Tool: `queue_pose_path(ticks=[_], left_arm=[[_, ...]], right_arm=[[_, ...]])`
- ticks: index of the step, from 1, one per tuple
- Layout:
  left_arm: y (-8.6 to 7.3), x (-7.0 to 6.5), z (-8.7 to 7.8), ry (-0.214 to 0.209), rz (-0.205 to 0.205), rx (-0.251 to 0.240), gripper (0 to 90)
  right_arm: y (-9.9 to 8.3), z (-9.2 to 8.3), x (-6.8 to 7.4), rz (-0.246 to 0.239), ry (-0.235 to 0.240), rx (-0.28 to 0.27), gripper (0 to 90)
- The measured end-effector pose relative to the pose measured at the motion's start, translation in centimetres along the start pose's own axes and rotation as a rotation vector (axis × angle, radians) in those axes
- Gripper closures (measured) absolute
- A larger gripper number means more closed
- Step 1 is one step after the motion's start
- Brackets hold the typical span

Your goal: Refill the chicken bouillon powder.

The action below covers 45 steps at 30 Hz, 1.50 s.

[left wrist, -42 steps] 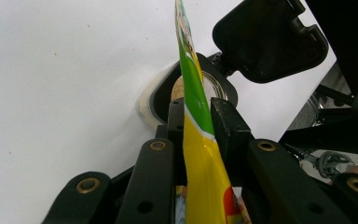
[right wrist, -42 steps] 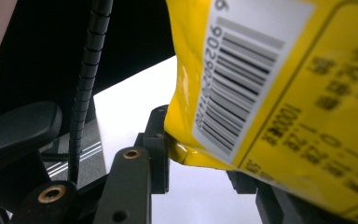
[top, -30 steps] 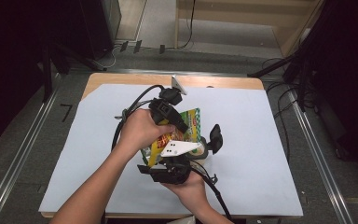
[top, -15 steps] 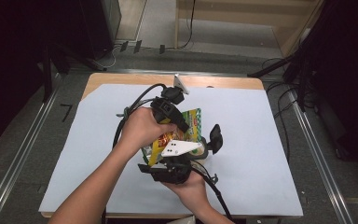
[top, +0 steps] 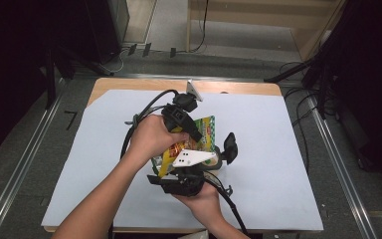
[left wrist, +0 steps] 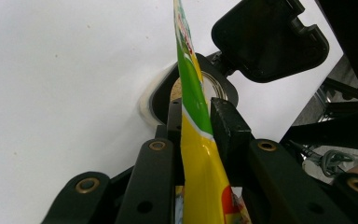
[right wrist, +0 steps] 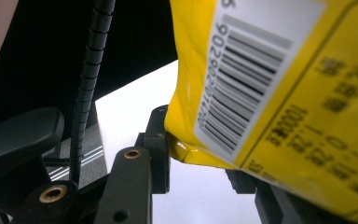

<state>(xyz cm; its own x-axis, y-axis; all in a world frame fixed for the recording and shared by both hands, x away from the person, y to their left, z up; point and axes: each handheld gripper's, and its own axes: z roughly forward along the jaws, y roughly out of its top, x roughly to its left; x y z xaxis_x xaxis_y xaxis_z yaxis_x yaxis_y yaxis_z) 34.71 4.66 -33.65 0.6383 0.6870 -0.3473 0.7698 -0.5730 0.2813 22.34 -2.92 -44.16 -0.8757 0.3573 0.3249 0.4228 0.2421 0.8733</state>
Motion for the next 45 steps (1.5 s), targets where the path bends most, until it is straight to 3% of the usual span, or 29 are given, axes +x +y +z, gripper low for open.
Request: queue_pose_path(ticks=[45], left_arm=[[0.24, -0.20, -0.12, -0.012, 0.008, 0.006, 77.9]], right_arm=[[0.26, -0.26, 0.14, 0.022, 0.012, -0.002, 67.1]])
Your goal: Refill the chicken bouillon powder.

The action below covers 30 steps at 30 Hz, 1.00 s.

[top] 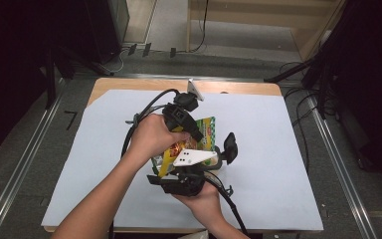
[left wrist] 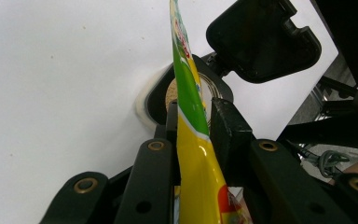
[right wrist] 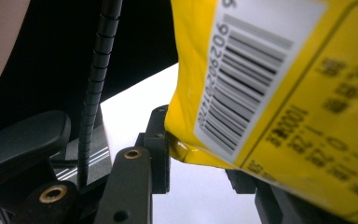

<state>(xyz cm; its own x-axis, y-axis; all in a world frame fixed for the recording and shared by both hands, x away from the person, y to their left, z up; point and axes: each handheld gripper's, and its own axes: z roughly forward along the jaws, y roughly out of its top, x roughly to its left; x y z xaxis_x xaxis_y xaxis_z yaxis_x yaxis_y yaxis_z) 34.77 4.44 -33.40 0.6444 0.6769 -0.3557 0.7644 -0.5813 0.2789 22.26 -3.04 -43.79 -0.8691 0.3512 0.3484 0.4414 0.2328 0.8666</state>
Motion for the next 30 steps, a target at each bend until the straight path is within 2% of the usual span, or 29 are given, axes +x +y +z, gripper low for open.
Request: queue_pose_path(ticks=[9, 30], left_arm=[[-0.03, -0.03, -0.05, -0.003, 0.001, 0.001, 77.3], [-0.43, -0.54, -0.23, 0.017, 0.022, -0.006, 76.6]], right_arm=[[0.11, 0.00, 0.07, 0.010, 0.002, 0.007, 67.2], [0.02, 0.19, 0.24, -0.010, 0.005, 0.010, 67.7]])
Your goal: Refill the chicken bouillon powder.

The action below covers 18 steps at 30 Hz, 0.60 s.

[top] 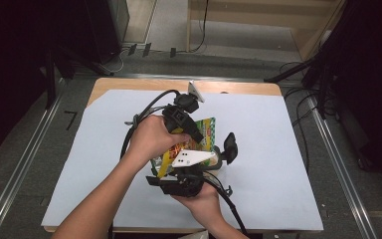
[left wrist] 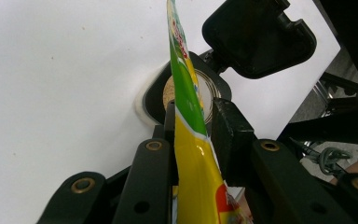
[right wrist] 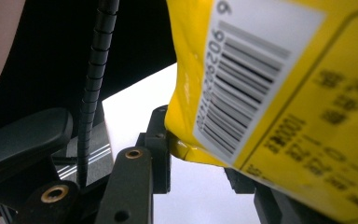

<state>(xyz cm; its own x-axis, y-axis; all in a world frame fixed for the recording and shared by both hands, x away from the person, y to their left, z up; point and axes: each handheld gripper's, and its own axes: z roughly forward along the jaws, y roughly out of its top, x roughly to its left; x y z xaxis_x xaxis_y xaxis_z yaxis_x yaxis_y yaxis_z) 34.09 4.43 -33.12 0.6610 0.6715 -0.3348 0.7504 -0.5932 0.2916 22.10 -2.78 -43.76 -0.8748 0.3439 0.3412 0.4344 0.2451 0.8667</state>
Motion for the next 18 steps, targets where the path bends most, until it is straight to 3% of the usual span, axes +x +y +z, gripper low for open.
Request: queue_pose_path(ticks=[18], left_arm=[[-0.36, -0.34, -0.61, 0.007, 0.009, -0.028, 76.9]], right_arm=[[0.14, 0.03, 0.14, -0.046, -0.013, 0.003, 67.9]])
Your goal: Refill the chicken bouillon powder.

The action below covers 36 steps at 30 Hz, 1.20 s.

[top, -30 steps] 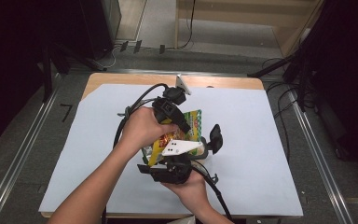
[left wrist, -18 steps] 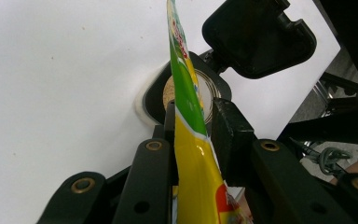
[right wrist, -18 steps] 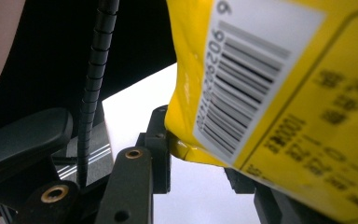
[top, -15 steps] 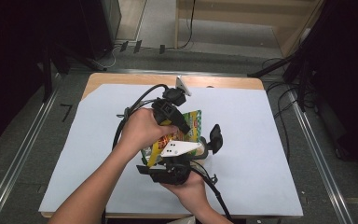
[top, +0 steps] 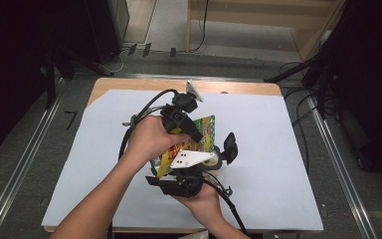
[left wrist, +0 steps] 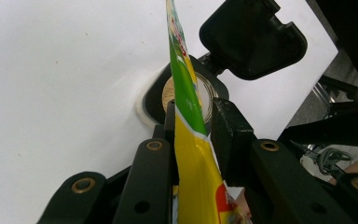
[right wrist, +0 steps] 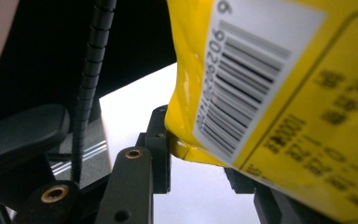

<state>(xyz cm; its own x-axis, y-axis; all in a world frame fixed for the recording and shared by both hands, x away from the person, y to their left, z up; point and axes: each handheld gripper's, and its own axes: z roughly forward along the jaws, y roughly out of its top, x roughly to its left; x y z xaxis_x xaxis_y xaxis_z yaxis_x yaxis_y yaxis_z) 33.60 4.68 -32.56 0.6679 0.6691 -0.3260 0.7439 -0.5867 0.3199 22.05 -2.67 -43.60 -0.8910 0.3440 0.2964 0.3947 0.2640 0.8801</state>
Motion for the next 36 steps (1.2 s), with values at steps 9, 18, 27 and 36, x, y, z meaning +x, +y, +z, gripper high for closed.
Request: queue_pose_path(ticks=[9, 18, 27, 36], left_arm=[[0.42, -0.20, 0.54, 0.004, 0.004, 0.027, 77.2], [0.55, -0.29, 0.37, -0.006, 0.000, 0.029, 77.6], [0.36, -0.27, 0.60, 0.004, 0.004, 0.033, 77.6], [0.35, -0.22, 0.63, -0.001, 0.004, 0.032, 77.6]], right_arm=[[-0.09, 0.06, -0.25, 0.039, 0.023, 0.007, 69.2], [0.08, -0.13, -0.08, 0.038, 0.018, 0.001, 69.1], [-0.12, 0.04, -0.13, 0.030, 0.017, 0.006, 69.1], [-0.13, 0.04, -0.13, 0.026, 0.014, 0.008, 69.1]])
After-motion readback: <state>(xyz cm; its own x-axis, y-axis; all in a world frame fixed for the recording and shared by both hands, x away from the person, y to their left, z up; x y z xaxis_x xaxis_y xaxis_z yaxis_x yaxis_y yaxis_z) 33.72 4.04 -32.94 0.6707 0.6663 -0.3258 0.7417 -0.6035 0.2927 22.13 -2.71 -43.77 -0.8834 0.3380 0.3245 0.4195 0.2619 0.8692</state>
